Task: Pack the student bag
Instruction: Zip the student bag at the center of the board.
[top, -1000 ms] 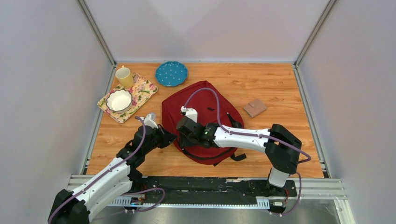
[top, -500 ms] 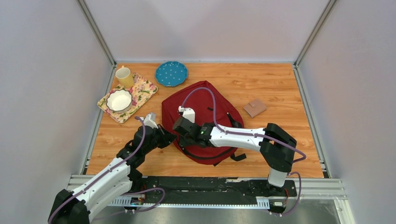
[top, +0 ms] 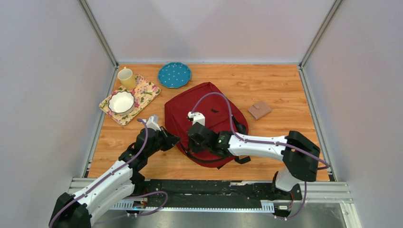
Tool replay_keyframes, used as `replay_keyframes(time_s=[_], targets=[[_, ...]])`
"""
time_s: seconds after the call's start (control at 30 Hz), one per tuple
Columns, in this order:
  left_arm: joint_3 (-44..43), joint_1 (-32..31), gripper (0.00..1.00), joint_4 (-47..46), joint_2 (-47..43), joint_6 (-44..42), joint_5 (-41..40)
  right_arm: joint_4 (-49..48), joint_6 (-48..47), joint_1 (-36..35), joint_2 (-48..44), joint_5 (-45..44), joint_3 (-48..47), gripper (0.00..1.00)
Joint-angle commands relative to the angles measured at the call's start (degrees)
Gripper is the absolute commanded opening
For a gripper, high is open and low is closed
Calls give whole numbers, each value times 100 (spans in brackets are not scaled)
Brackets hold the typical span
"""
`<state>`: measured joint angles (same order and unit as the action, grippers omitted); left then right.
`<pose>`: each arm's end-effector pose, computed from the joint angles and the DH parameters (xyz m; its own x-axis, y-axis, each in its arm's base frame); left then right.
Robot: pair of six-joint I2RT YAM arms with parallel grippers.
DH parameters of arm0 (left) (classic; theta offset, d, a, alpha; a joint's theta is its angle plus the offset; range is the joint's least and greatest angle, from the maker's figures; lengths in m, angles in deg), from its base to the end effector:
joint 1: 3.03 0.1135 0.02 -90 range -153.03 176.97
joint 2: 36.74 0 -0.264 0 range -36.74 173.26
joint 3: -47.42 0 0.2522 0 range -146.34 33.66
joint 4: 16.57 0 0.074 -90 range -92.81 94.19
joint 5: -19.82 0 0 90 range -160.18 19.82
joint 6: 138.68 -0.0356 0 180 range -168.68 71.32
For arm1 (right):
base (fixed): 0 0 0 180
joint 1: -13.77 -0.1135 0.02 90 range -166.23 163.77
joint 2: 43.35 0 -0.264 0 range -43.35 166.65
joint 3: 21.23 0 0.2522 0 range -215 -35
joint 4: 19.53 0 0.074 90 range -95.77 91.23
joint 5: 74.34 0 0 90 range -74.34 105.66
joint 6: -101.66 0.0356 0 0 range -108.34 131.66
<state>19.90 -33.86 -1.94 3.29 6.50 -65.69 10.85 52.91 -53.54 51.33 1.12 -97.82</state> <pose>0.1373 -0.0852 0.1787 -0.6922 -0.5400 -0.4788 0.0043 0.6603 -0.7509 0.1445 0.3224 0.2171 -0.7636 -0.1718 -0.6224 -0.4328 0.8516 0.2959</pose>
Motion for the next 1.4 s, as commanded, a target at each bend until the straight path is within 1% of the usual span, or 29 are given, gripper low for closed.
replay_keyframes(time_s=[0.0,0.1,0.2,0.37,0.43,0.53,0.63,0.67,0.7,0.77,0.9,0.93,0.97,1.07,1.23,1.37], targets=[[5,-11,0,-139,-22,-25,157,-1395,-688,-28,-756,688,727,0],[14,-11,0,-183,31,-25,122,-2021,-856,-10,-1021,1181,1114,0],[-39,-2,0,-174,162,-60,254,-2163,-1040,-2,-1091,1366,1194,0],[-30,-2,0,-166,154,-25,324,-2242,-1269,-10,-1302,1323,1317,0],[-13,-2,0,-157,137,-7,307,-1989,-1252,-10,-1337,937,1265,0],[-13,-2,0,-113,128,19,281,-1864,-1313,-10,-1434,979,1247,0],[22,-2,0,-113,110,72,245,-2013,-1208,-10,-1522,1392,1282,0],[22,-2,0,-121,119,72,263,-2066,-1242,-10,-1539,1706,1351,0],[-21,-2,0,26,128,37,254,-2127,-1443,-10,-1566,2031,1378,0],[-13,7,0,19,119,46,245,-2102,-1611,-2,-1584,2306,1405,0],[-83,24,0,-16,154,20,342,-1690,-2077,16,-1452,3166,1317,0],[-92,42,0,-7,154,11,385,-1689,-2260,25,-1408,3273,1308,0],[-101,51,0,1,163,11,386,-1480,-2349,42,-1356,3344,1291,0],[-101,59,0,2,154,11,421,-1127,-2595,69,-1276,3169,1238,0],[-92,68,0,-7,145,-7,491,-494,-3000,69,-1206,2580,1089,0],[-66,68,0,-51,180,-7,570,-414,-2905,69,-1030,2650,1053,0]])
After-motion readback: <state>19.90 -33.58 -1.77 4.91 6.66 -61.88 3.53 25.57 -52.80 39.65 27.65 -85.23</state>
